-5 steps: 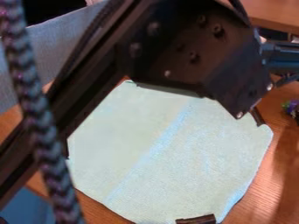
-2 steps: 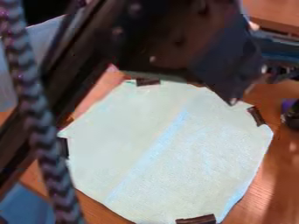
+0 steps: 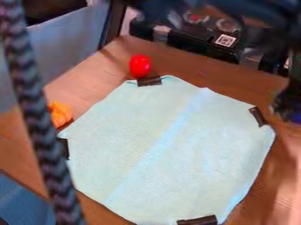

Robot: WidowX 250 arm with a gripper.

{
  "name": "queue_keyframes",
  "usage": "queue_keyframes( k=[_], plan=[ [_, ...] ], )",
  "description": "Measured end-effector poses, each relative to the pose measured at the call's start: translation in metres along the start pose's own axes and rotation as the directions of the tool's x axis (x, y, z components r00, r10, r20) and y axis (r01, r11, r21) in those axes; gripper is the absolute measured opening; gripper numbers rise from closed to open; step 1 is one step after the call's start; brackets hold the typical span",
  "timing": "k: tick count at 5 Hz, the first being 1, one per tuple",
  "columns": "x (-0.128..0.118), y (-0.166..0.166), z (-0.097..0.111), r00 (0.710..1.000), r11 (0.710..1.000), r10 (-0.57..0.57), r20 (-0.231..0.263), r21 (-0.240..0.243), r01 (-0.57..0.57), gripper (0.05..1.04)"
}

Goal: Moved the blue object from the table onto the cloth

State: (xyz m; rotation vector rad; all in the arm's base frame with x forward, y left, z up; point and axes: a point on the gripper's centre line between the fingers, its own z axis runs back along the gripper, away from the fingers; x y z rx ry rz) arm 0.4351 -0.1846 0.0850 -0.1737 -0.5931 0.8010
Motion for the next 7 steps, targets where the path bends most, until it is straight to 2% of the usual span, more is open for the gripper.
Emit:
queue_keyframes(
  k=[1, 2, 3, 4, 5, 6, 7],
  plan=[
    [0.008, 0.02, 0.039, 1.0, 0.996, -0.013, 0.013, -0.084, 0.014, 0.749],
    [0.006, 0.054, 0.051, 0.998, 0.995, -0.051, 0.024, -0.088, 0.053, 0.749],
    [0.011, 0.085, 0.036, 0.997, 0.997, -0.073, 0.023, -0.034, 0.074, 0.749],
    [0.017, 0.095, 0.021, 0.996, 0.996, -0.092, 0.016, -0.01, 0.092, 0.749],
    [0.027, 0.103, 0.003, 0.995, 0.995, -0.093, 0.037, 0.042, 0.092, 0.749],
    [0.026, 0.105, 0.0, 0.996, 0.994, -0.087, 0.021, 0.069, 0.085, 0.822],
    [0.026, 0.106, 0.0, 0.993, 0.99, -0.118, 0.016, 0.078, 0.117, 1.01]
  ],
)
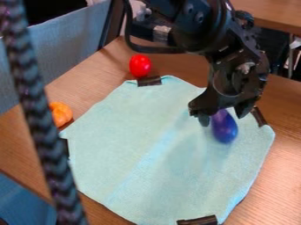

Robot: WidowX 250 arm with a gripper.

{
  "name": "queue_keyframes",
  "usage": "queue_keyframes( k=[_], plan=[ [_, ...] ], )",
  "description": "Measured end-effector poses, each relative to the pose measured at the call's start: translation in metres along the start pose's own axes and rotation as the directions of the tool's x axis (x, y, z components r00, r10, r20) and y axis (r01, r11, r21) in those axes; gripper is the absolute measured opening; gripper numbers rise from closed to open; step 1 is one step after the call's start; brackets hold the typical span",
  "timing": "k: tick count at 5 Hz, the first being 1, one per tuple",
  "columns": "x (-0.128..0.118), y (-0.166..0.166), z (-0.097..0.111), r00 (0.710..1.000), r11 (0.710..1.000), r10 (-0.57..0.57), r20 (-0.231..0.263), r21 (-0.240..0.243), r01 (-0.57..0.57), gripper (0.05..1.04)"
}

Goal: Moved the blue object from the table onto the cloth

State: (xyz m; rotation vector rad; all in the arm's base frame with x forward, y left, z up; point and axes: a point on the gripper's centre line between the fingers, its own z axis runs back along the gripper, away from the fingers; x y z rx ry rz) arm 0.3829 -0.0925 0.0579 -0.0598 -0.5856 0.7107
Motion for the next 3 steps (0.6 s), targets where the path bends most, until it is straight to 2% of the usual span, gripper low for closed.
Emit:
queue_keyframes(
  k=[2, 3],
  plan=[
    [-0.004, 0.008, 0.0, 0.997, 0.997, -0.077, 0.001, 0.01, 0.077, 1.001],
    [0.023, 0.014, 0.036, 0.994, 0.993, -0.108, -0.012, 0.038, 0.108, 1.001]
  ],
)
